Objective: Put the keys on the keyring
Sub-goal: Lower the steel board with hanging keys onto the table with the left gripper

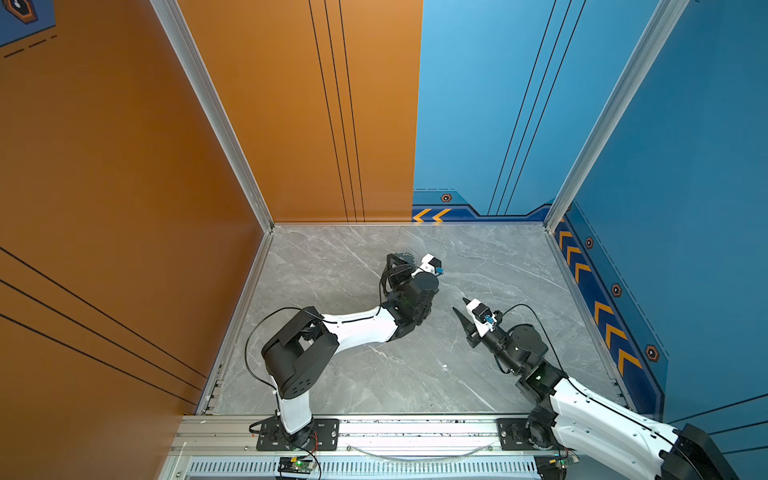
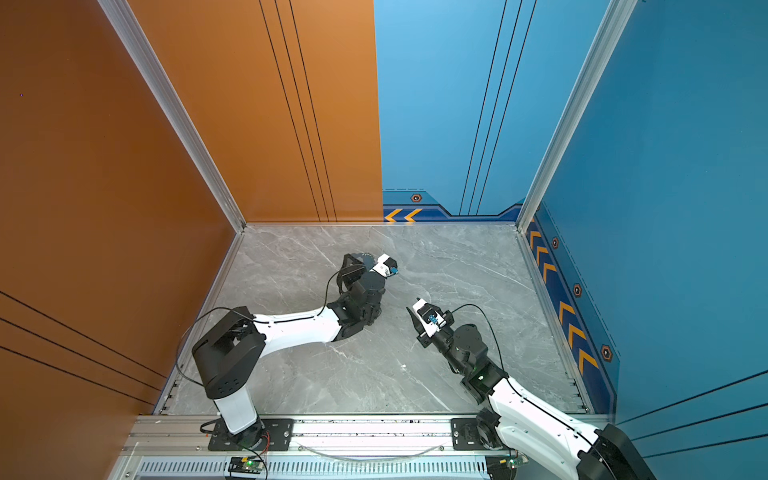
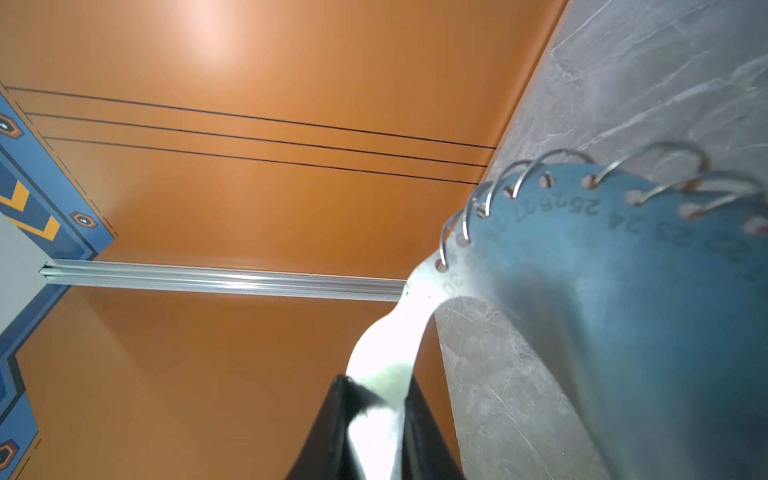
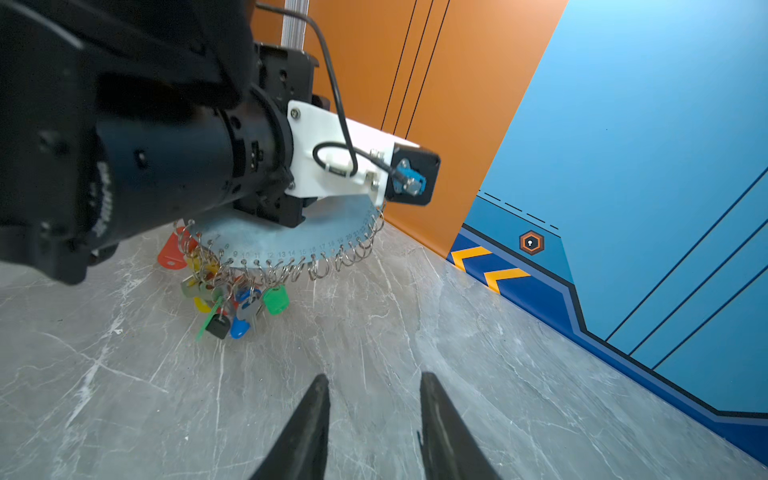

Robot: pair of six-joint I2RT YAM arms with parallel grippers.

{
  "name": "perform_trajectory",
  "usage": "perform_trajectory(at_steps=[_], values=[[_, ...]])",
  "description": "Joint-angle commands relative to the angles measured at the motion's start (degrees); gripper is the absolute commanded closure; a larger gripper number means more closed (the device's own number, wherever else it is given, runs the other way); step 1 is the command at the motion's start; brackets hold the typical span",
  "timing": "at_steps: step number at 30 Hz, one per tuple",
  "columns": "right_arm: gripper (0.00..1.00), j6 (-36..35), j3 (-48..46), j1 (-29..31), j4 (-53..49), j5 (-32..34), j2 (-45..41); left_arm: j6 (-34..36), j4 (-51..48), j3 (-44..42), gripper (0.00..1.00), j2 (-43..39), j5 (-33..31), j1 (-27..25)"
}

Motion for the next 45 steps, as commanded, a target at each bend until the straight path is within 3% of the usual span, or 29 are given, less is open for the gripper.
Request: perform_trajectory(at_steps=[1,3,4,15,25,33,45], values=[[0.62,1.4,-0.4,-0.1,-0.1,0.8,-0.4,-19.3,-21.8,5.7,1.0,-2.5,0.5,2.0],[0.62,1.3,-0.5,-0.3,-0.3,0.8,-0.4,-43.6,-51.7,13.8,0.99,-3.9,11.6,4.5],[0.62,1.3,-0.5,-0.2,-0.4,0.8,-0.5,-46.7,-53.7,14.3,0.99,-4.3,14.1,5.3],[0.62,1.2,-0.6,-0.4,0.2,0.9,0.9,-47.6,-56.2,16.2,0.99,1.6,17.9,8.2],[0.62,0.8,-0.8,-0.7,0.7,1.2,1.8,-47.2,-56.3,19.9,0.99,7.4,20.4,4.4],[0.61,0.9,-0.8,-0.8,0.7,1.0,1.9,-52.4,-57.1,22.3,0.97,12.7,27.4,11.6],[0.61,1.8,-0.9,-0.7,1.3,-0.1,2.4,-56.3,-58.5,24.8,0.93,21.5,27.9,23.7]])
